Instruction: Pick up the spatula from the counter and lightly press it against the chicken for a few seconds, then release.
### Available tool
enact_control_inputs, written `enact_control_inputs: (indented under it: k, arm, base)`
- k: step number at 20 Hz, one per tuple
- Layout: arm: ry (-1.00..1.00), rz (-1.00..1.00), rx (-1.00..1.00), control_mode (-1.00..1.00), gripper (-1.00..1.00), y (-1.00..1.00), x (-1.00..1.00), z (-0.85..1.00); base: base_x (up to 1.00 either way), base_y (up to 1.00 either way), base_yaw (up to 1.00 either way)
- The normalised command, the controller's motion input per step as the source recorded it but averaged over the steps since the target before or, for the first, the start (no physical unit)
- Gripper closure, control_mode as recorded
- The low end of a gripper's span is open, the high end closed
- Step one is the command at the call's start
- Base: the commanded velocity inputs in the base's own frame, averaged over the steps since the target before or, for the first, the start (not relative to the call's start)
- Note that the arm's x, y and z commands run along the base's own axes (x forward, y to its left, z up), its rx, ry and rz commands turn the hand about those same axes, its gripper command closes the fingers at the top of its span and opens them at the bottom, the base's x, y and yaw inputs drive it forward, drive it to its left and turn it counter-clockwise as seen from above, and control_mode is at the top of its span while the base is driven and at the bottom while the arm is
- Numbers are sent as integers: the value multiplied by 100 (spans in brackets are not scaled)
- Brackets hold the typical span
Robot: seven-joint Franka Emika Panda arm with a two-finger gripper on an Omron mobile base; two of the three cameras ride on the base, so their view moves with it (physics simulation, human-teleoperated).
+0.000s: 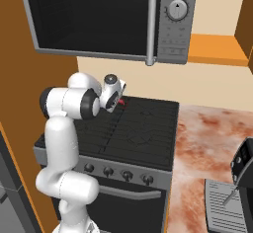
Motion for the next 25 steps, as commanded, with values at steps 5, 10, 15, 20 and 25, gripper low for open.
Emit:
enact_control_inputs:
  k: [5,10,15,20,25]
  arm:
    - [-4,11,0,-100,100,-22,-18,28]
    - [0,13,0,-100,100,-35,-26,32]
    - [-1,14,0,-100,100,-21,-50,22]
    - [-5,14,0,-100,100,-6,-73,22]
    - [-5,17,0,-100,100,0,-73,36]
  base:
    - [0,0,0]
    - [0,0,0]
    - [0,0,0]
    - [0,0,0]
    - [0,0,0]
